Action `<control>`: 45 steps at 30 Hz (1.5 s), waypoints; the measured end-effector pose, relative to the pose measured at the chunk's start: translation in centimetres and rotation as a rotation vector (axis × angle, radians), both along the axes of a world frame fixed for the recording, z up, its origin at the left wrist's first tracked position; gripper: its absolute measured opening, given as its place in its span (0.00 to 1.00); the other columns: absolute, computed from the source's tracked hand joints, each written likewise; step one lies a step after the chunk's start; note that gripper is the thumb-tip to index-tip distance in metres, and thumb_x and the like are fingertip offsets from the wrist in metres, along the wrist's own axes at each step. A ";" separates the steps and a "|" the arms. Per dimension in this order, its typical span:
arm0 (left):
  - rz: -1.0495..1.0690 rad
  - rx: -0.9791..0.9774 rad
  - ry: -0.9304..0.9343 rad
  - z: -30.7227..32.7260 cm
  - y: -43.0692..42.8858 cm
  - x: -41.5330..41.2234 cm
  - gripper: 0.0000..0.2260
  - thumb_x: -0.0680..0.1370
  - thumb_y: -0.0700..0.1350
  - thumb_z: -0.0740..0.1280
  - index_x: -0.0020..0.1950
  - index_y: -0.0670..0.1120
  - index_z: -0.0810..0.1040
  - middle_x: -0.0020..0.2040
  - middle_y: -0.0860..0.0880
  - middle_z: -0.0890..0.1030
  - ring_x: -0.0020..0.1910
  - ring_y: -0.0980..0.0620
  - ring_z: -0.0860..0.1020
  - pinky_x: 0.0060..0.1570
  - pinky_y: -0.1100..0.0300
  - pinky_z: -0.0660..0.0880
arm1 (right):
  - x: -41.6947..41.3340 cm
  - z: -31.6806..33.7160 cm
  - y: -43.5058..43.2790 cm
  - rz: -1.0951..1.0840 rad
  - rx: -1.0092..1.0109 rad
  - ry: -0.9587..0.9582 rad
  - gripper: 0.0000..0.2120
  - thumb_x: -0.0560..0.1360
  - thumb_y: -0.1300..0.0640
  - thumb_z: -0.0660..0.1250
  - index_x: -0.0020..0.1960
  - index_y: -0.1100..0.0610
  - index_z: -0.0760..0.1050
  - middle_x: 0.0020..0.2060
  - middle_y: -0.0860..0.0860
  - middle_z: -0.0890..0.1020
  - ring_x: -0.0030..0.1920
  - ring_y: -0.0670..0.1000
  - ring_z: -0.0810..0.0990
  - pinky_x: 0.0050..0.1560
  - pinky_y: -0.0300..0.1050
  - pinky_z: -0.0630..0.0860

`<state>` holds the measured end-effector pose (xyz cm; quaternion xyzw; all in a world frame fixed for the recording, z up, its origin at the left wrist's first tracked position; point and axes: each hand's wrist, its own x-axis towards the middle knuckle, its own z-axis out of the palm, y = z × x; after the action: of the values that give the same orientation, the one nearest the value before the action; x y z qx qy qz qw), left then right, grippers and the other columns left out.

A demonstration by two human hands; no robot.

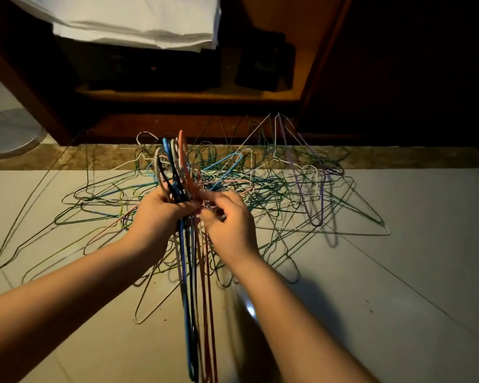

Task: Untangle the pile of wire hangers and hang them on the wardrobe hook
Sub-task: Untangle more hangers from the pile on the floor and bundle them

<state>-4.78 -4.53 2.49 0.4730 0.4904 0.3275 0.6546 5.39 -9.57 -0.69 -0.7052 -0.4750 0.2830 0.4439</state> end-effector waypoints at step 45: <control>-0.106 -0.026 0.057 -0.2 2.5 11.7 0.06 0.77 0.36 0.62 0.48 0.44 0.76 0.44 0.45 0.79 0.41 0.51 0.79 0.34 0.63 0.79 | 22.7 -12.6 0.1 -1.003 -0.242 0.972 0.11 0.78 0.62 0.58 0.37 0.57 0.72 0.26 0.50 0.64 0.25 0.48 0.60 0.26 0.40 0.58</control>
<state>6.93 -2.03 2.29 0.4989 0.4873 0.2723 0.6629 28.06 -9.50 -13.28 -0.6769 0.1936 0.3782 0.6010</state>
